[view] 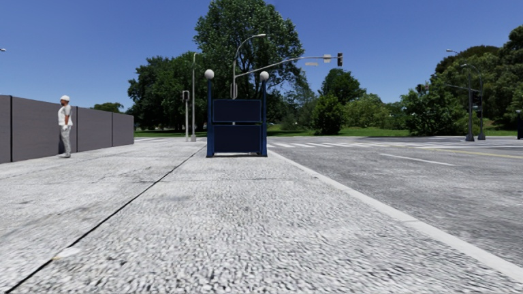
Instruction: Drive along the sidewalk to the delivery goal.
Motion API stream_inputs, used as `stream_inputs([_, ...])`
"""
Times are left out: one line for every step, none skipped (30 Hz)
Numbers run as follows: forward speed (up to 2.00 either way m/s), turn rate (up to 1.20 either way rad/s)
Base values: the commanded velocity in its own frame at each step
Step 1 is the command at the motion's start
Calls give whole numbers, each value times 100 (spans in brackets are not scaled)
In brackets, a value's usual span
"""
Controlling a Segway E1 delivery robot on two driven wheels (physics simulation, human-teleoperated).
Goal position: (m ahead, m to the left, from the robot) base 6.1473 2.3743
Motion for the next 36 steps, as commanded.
stream_inputs([200,39])
stream_inputs([200,39])
stream_inputs([200,18])
stream_inputs([200,5])
stream_inputs([200,1])
stream_inputs([200,0])
stream_inputs([200,0])
stream_inputs([200,0])
stream_inputs([200,0])
stream_inputs([200,0])
stream_inputs([200,0])
stream_inputs([200,0])
stream_inputs([200,0])
stream_inputs([200,0])
stream_inputs([200,0])
stream_inputs([200,0])
stream_inputs([200,0])
stream_inputs([200,0])
stream_inputs([200,0])
stream_inputs([200,0])
stream_inputs([200,0])
stream_inputs([200,5])
stream_inputs([200,5])
stream_inputs([200,20])
stream_inputs([200,44])
stream_inputs([200,69])
stream_inputs([200,75])
stream_inputs([200,77])
stream_inputs([200,54])
stream_inputs([200,22])
stream_inputs([200,7])
stream_inputs([200,0])
stream_inputs([200,0])
stream_inputs([200,0])
stream_inputs([200,0])
stream_inputs([200,0])
